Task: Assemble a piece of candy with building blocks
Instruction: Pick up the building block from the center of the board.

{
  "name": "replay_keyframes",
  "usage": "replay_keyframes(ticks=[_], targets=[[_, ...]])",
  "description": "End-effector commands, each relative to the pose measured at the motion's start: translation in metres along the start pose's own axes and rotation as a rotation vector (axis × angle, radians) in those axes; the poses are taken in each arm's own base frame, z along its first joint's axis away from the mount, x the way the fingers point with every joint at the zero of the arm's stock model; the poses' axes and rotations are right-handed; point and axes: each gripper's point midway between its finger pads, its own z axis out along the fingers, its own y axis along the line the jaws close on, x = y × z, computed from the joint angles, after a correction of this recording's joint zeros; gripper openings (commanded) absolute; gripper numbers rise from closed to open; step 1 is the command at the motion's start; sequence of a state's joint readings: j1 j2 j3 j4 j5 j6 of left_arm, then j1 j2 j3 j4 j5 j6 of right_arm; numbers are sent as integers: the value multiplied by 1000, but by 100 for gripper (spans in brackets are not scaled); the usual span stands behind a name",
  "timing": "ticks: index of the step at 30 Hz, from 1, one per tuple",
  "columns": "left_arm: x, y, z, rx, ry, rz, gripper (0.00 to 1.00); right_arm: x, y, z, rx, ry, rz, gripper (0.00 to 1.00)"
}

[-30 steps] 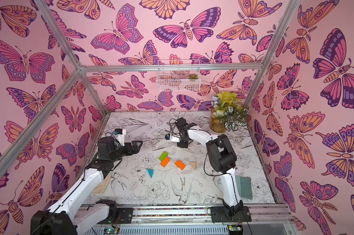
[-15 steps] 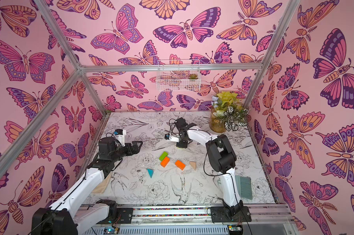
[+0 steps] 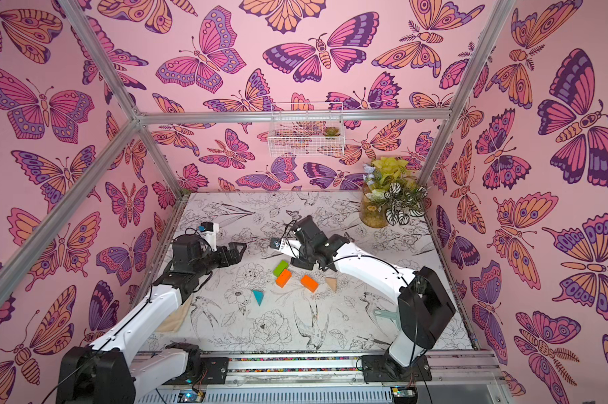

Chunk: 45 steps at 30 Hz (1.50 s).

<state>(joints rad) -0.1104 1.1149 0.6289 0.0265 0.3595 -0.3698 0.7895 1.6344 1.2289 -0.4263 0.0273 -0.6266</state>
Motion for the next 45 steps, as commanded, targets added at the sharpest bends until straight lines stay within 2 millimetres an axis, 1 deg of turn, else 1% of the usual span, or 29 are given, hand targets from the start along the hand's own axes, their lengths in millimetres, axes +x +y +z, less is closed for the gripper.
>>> replay_keyframes(ticks=[1, 3, 5, 10, 15, 19, 24, 26, 28, 30, 33, 37, 39, 45], targets=[[-9, -6, -1, 26, -20, 4, 97, 40, 38, 11, -119, 142, 115, 51], [-8, -5, 0, 26, -18, 1, 97, 50, 45, 13, -124, 173, 122, 51], [-7, -5, 1, 27, -12, -1, 97, 58, 46, 15, -116, 196, 122, 51], [-6, -6, 2, 35, -8, -9, 97, 65, 55, 24, -147, 205, 118, 51], [-4, -6, 2, 42, -4, -15, 96, 72, 58, 32, -165, 227, 122, 51], [-2, -6, 0, 39, -6, -16, 96, 82, 57, 40, -162, 269, 118, 51], [-3, -7, -1, 40, -11, -14, 96, 86, 60, 45, -181, 286, 128, 50], [-3, -6, 0, 40, -9, -15, 96, 89, 61, 47, -179, 296, 126, 48], [-2, -5, 0, 37, -7, -17, 96, 92, 61, 49, -177, 308, 122, 43], [-1, -4, 1, 35, -2, -20, 96, 92, 61, 50, -180, 309, 117, 40], [0, -4, 2, 34, 1, -21, 96, 91, 60, 48, -185, 302, 108, 34], [1, -3, 3, 35, 4, -23, 96, 88, 54, 46, -168, 293, 79, 24], [0, -3, 3, 34, 2, -21, 96, 85, 45, 44, -137, 281, 56, 22], [0, -2, 2, 29, -6, -21, 96, 72, 4, 41, -64, 227, 37, 21]])
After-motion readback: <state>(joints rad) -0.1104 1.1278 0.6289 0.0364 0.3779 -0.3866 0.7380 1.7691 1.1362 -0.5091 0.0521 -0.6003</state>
